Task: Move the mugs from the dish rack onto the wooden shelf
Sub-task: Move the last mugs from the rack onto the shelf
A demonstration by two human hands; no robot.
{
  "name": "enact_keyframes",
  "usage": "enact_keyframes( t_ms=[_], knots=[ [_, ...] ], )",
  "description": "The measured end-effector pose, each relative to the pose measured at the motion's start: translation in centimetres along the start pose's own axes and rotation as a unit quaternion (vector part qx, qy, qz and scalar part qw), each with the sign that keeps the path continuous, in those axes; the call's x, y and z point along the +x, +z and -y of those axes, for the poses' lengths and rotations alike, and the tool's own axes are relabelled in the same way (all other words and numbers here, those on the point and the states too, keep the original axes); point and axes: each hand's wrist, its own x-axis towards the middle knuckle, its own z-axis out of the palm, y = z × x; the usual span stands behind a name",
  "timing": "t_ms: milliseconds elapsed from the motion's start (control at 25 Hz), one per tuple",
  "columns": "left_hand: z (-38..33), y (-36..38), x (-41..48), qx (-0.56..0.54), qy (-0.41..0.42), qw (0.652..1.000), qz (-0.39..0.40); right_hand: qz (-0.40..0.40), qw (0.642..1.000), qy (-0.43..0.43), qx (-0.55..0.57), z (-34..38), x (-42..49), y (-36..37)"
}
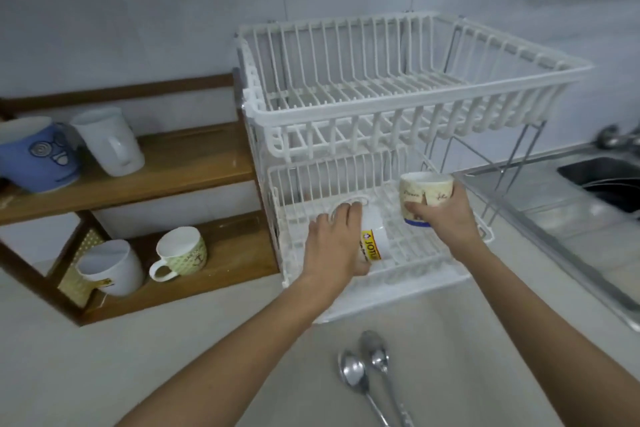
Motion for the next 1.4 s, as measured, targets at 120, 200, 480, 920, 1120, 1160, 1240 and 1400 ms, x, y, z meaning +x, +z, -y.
enact_keyframes(
  t_ms=[120, 200, 480, 920, 1120, 1160, 1240, 1400],
  knots=[
    [0.1, -2.8, -6.0, -0.199, -0.013, 0.980, -0.017, -0.016, 0.999, -0.044, 0.003, 1.5, -5.9, -2.2],
    [1.1, -4.6, -10.3, -0.245, -0.005, 0.968, -0.046, -0.023, 0.997, -0.072, 0.033, 2.4, -10.4, -2.5],
    [9.2, -6.9, -19.6, -0.390, -0.068, 0.906, -0.152, 0.010, 0.984, -0.148, 0.098, 7.5, -22.5, 0.9],
    [19.5, -5.1, -19.6, -0.348, -0.281, 0.852, -0.272, 0.103, 0.970, -0.183, 0.121, 19.2, -24.1, 16.3],
    [20.9, -3.9, -17.1, -0.373, -0.319, 0.825, -0.280, 0.091, 0.977, -0.162, 0.107, 23.9, -18.4, 23.3],
    [21.2, -3.9, -16.5, -0.379, -0.324, 0.820, -0.283, 0.092, 0.978, -0.160, 0.097, 24.5, -17.2, 24.5],
    [21.7, -3.7, -15.5, -0.386, -0.339, 0.808, -0.287, 0.081, 0.983, -0.144, 0.074, 25.0, -14.9, 26.4],
    [22.6, -3.1, -13.9, -0.370, -0.353, 0.812, -0.281, 0.074, 0.991, -0.113, 0.024, 24.4, -11.4, 29.0]
  ],
)
